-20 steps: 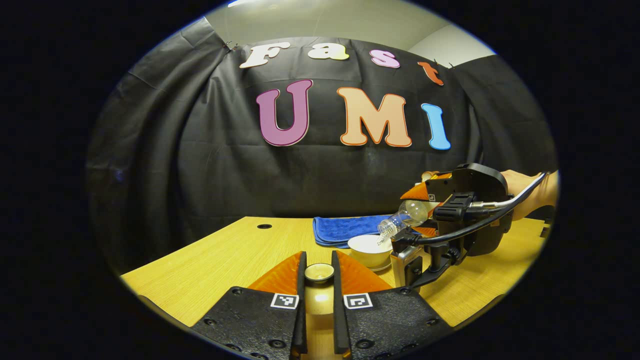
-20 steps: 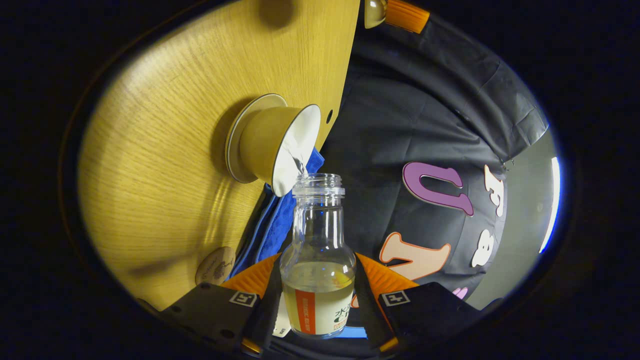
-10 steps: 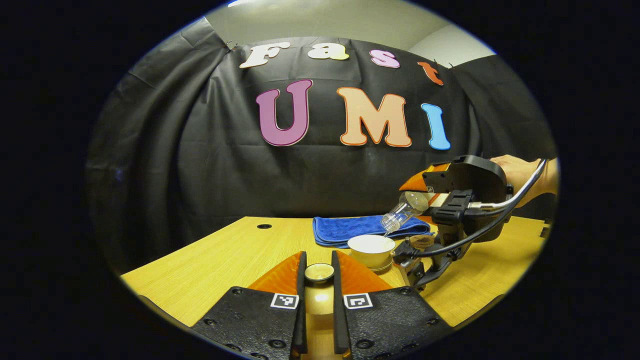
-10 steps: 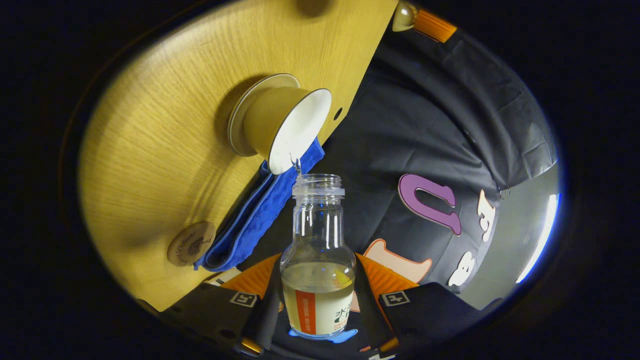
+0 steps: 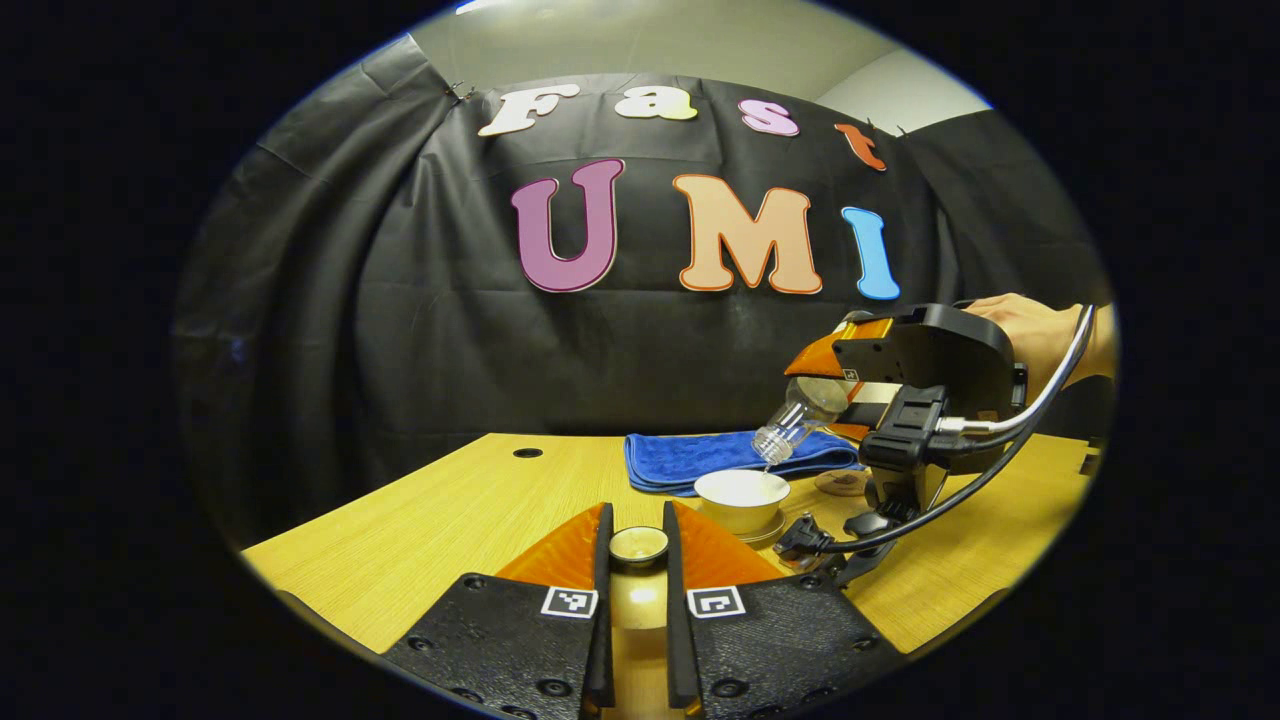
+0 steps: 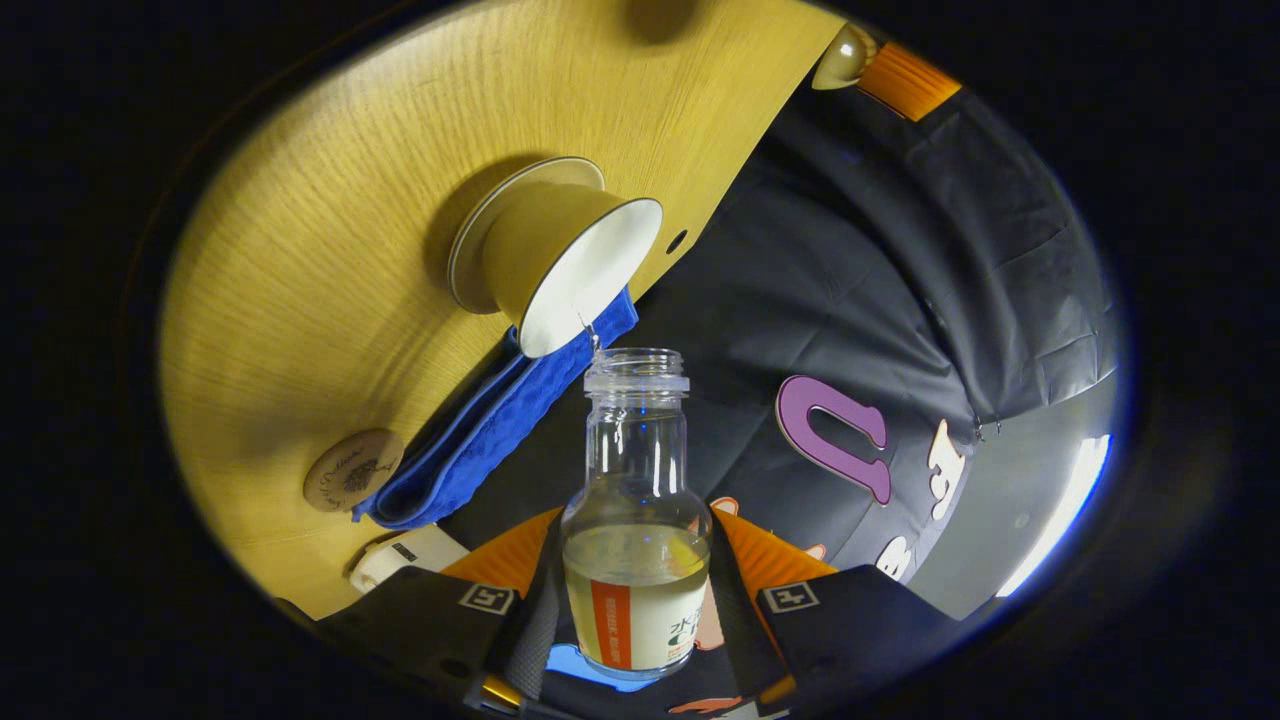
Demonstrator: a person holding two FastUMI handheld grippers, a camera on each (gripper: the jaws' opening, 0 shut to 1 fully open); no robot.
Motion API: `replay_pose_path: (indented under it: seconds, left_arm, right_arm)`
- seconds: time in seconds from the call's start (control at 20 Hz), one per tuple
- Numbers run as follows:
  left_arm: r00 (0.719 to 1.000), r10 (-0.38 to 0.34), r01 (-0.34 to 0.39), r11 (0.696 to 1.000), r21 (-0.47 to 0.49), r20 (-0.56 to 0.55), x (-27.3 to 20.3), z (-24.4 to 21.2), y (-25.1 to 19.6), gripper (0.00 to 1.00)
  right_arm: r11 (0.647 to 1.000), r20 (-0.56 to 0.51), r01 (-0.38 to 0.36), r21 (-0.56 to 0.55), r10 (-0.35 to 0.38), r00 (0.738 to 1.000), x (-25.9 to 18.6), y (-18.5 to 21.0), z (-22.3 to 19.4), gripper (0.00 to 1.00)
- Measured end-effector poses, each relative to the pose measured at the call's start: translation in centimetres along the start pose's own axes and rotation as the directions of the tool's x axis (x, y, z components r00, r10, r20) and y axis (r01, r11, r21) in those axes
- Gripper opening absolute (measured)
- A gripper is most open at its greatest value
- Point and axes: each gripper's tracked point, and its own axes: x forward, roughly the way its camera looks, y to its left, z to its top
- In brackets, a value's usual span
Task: Open the teacup lid with one hand, grasp the water bottle and pour water into the teacup with the other hand; after pouring, place the water bottle on the coaster and then close the teacup lid.
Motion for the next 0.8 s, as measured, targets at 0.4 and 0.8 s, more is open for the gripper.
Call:
replay_pose_path:
  seconds: [0.4, 0.8]
  left_arm:
    - [1.000, 0.000, 0.000, 1.000, 0.001, 0.002, 0.0, 0.0, -0.1, 0.18]
    - [1.000, 0.011, -0.011, 1.000, 0.000, 0.001, -0.1, 0.0, 0.2, 0.18]
  right_arm:
    - [0.993, -0.005, -0.061, 0.101, 0.062, 0.998, -0.1, 1.3, 0.5, 0.75]
    - [0.777, 0.034, -0.141, 0.614, 0.153, 0.988, -0.6, 2.7, 1.3, 0.77]
